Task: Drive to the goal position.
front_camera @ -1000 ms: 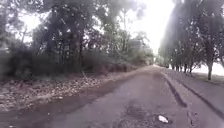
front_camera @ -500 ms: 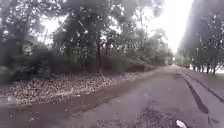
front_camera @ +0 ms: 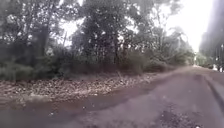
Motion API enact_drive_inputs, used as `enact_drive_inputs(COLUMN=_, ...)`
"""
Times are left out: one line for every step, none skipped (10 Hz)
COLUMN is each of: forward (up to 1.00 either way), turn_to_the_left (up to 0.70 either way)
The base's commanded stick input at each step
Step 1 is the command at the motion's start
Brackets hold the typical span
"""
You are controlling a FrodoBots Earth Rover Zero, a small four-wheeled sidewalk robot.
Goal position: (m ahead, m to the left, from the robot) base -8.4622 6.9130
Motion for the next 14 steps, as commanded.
enact_drive_inputs(forward=0.00, turn_to_the_left=0.85)
enact_drive_inputs(forward=0.00, turn_to_the_left=0.85)
enact_drive_inputs(forward=0.00, turn_to_the_left=0.85)
enact_drive_inputs(forward=0.00, turn_to_the_left=0.85)
enact_drive_inputs(forward=0.00, turn_to_the_left=0.85)
enact_drive_inputs(forward=0.00, turn_to_the_left=0.85)
enact_drive_inputs(forward=0.00, turn_to_the_left=0.85)
enact_drive_inputs(forward=0.00, turn_to_the_left=0.85)
enact_drive_inputs(forward=0.00, turn_to_the_left=0.85)
enact_drive_inputs(forward=0.00, turn_to_the_left=0.85)
enact_drive_inputs(forward=0.00, turn_to_the_left=0.85)
enact_drive_inputs(forward=0.00, turn_to_the_left=0.85)
enact_drive_inputs(forward=0.00, turn_to_the_left=0.85)
enact_drive_inputs(forward=0.00, turn_to_the_left=0.85)
